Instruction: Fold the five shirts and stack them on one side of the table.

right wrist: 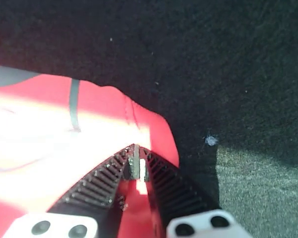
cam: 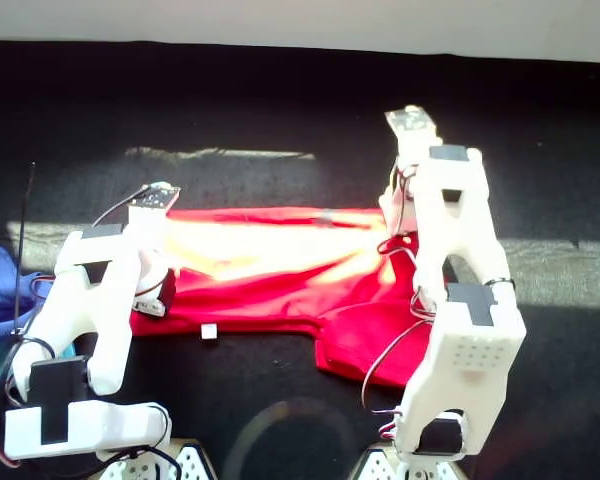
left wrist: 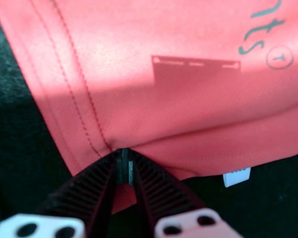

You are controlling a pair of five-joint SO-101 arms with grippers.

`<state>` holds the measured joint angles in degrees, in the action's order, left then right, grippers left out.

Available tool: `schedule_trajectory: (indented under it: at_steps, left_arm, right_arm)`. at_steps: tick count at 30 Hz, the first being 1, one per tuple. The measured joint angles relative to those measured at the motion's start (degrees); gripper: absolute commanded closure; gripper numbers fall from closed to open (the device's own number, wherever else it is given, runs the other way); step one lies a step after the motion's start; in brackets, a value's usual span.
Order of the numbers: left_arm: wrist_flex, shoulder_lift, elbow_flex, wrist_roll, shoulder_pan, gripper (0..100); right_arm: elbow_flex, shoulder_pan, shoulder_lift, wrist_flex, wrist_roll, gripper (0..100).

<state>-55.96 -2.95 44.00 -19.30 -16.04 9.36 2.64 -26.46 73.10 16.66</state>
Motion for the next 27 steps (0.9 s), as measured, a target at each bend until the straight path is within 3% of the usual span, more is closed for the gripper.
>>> schedule_trajectory:
  at_steps: [11, 18, 23, 27]
  left_arm:
    - [0.0, 0.0, 0.0, 0.0, 0.0, 99]
    - [0.0, 0.0, 0.0, 0.0, 0.0, 99]
    - [0.0, 0.0, 0.0, 0.0, 0.0, 99]
    - [0.0, 0.0, 0.0, 0.0, 0.0, 99]
  right_arm:
    - [-1.58, 7.82, 22.24, 14.15, 2.11, 99.1]
    - [-26.37, 14.77, 37.63, 15.91, 11.16, 99.1]
    - [-44.13, 15.3, 51.08, 13.36, 13.1, 99.1]
    - [-56.53, 15.38, 60.4, 8.26, 19.08, 98.4]
